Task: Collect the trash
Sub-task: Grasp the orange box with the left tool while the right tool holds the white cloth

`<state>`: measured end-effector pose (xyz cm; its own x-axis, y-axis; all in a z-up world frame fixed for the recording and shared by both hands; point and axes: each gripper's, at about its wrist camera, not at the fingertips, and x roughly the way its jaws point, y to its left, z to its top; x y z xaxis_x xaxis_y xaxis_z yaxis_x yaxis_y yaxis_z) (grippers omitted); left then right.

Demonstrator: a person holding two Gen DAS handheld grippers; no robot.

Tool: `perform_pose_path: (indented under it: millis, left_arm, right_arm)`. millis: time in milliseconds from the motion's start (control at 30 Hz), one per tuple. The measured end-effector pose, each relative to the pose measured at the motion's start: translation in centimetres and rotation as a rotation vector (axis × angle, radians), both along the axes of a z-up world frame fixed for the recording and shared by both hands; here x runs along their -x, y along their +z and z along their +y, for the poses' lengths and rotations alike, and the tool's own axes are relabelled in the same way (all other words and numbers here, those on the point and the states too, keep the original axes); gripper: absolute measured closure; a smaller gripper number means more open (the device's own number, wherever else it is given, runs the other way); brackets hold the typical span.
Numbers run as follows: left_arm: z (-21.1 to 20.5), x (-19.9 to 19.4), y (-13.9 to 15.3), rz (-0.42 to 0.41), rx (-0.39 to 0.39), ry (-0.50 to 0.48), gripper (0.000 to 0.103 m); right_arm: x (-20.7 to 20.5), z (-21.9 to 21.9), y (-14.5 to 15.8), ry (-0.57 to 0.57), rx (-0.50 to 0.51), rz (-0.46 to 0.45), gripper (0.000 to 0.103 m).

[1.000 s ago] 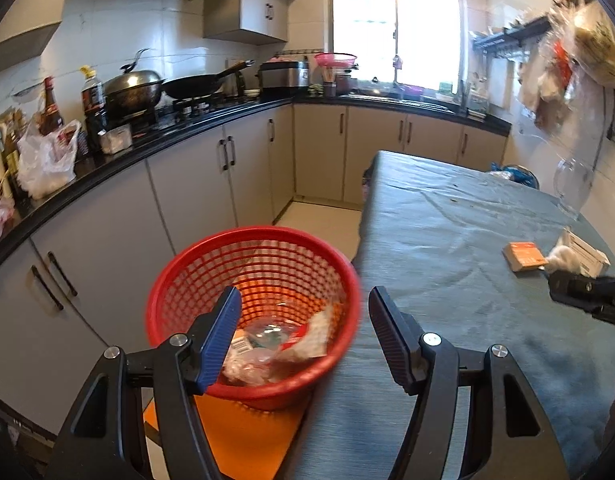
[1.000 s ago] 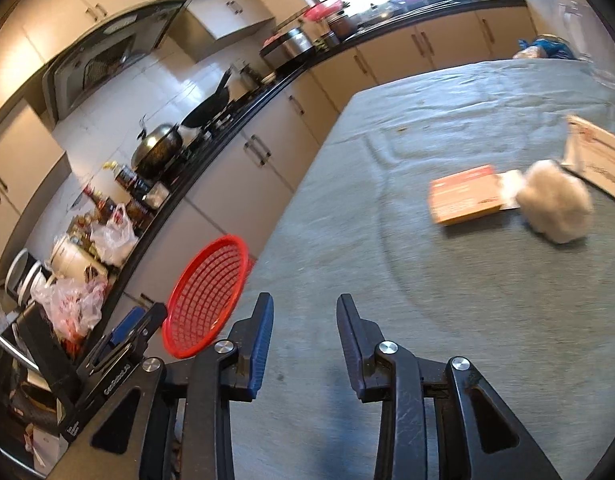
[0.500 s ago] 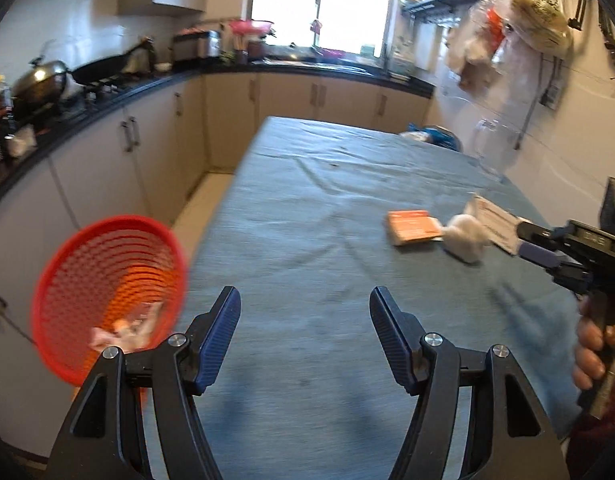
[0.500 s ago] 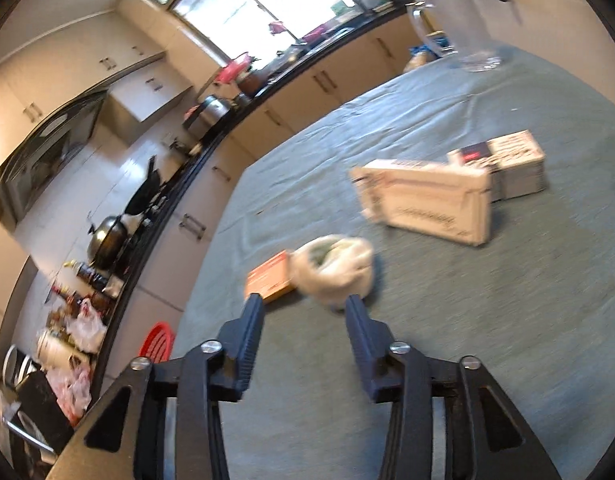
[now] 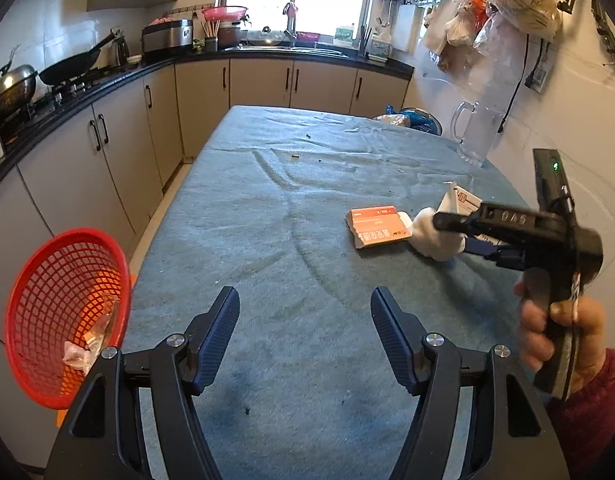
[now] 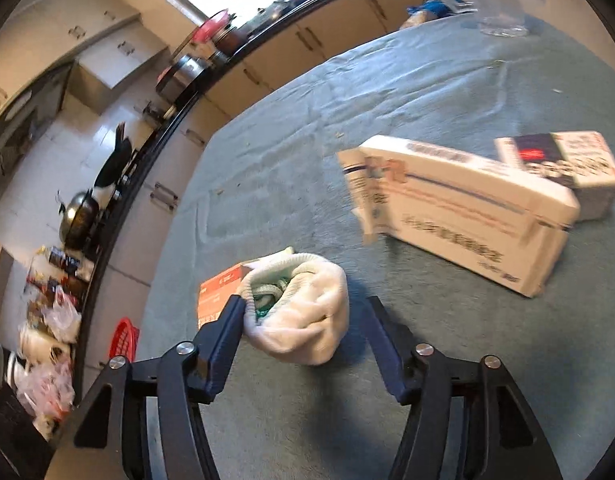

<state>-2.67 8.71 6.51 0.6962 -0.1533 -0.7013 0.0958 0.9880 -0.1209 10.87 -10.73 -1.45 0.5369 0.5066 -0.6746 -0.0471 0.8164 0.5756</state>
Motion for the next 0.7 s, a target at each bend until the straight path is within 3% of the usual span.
perform_pose_path:
  millis: [33, 100, 167, 333, 567, 700]
  left_arm:
    - [-0.1, -0.3, 0.0, 0.003, 0.005, -0.004, 0.035]
    - [-0.4, -1.2, 0.0, 0.012, 0.017, -0.013, 0.033]
    - [-0.9, -2.2, -0.2, 0.027, 0.03, -0.025, 0.033]
    - [-2.6, -5.2, -0.8, 0.079, 0.088, -0.049, 0.033]
    - [-4.6, -10.3, -2.7, 0.187, 0.204, -0.044, 0.033]
    - [-5.5, -12.5, -3.5, 0.23, 0.228, -0.027, 0.033]
  right_arm:
    - [0.1, 0.5, -0.1, 0.028, 0.014, -0.009, 0.038]
    - [0.3, 0.9, -0.1, 0.069, 0.007, -0.033, 0.058]
    - [0.7, 0.6, 0.2, 0.071, 0.014, -0.066, 0.066]
    - [1.9, -1.2, 1.4, 0.01, -0.002, -0.164, 0.068]
    - [2.6, -4.4, 1.7, -0.117, -0.056, -0.163, 0.068]
    - [2.5, -5.5, 1.4, -0.148, -0.111, -0.141, 0.068]
